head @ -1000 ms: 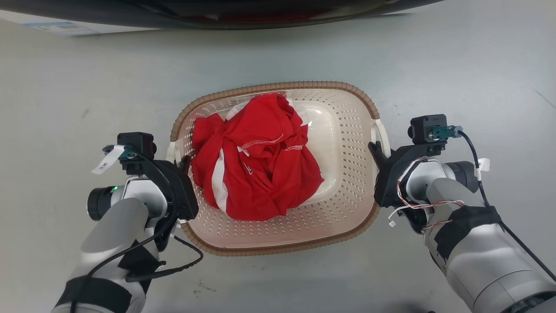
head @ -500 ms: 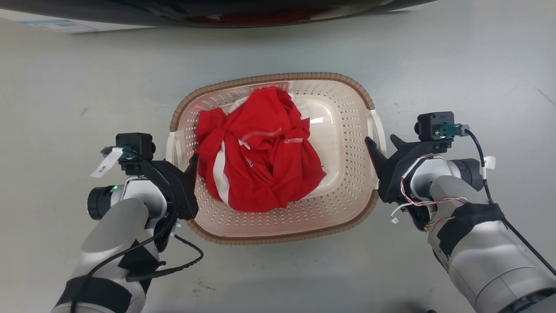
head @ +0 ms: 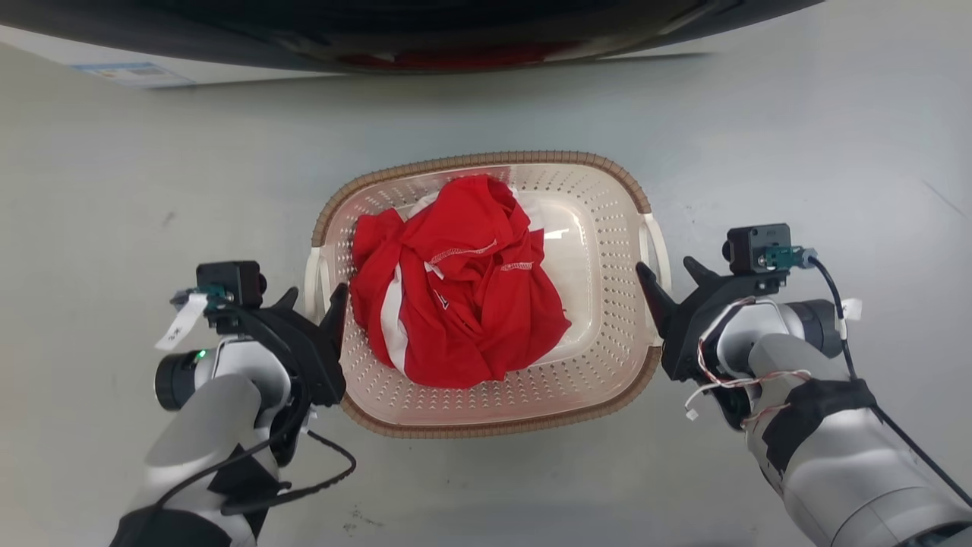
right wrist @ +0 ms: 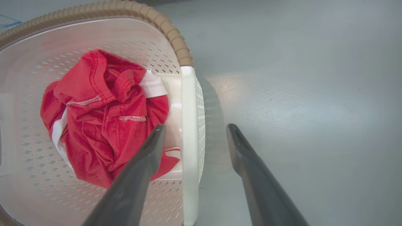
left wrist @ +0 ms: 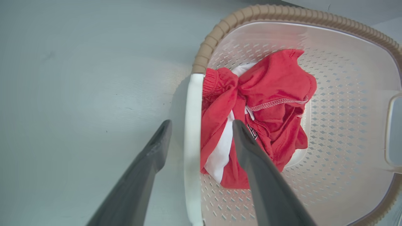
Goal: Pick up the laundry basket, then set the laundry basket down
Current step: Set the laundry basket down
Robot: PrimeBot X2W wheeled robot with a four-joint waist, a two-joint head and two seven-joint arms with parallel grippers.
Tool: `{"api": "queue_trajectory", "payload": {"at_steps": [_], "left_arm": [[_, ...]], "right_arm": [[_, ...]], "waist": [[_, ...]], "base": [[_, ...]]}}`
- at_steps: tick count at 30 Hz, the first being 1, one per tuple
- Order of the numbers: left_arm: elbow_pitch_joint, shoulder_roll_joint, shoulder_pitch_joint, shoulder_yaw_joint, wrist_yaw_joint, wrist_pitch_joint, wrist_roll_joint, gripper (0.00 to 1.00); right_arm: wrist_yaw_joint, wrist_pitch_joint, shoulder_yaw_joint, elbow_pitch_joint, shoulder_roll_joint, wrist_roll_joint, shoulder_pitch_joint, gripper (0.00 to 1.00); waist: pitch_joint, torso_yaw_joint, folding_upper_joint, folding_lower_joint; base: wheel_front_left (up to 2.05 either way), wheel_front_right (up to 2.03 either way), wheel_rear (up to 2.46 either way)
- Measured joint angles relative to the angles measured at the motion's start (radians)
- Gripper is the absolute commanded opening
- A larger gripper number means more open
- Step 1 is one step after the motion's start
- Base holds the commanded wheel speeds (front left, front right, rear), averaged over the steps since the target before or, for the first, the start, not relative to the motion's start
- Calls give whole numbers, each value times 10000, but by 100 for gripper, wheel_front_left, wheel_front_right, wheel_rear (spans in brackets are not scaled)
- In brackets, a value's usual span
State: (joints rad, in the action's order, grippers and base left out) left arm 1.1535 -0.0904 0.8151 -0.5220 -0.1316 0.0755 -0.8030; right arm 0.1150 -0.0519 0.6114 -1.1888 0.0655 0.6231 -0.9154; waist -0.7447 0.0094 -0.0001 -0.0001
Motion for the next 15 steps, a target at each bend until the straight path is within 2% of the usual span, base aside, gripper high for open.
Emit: {"api": "queue_trajectory", "payload": {"at_steps": [9,15], "left_arm": [[-284,-17,-780,-102,0,915,-75,100],[-418,-263,-1234,-184,0,1480,-25,100]], "right_arm": [[82,-851,81,115,84,12,731,100],[84,-1542,100,316,98,15,1269,100]], "waist": [[973,-18,0,0],[1785,-43,0,-1]], "base": [[0,0,0],[0,0,0]]}}
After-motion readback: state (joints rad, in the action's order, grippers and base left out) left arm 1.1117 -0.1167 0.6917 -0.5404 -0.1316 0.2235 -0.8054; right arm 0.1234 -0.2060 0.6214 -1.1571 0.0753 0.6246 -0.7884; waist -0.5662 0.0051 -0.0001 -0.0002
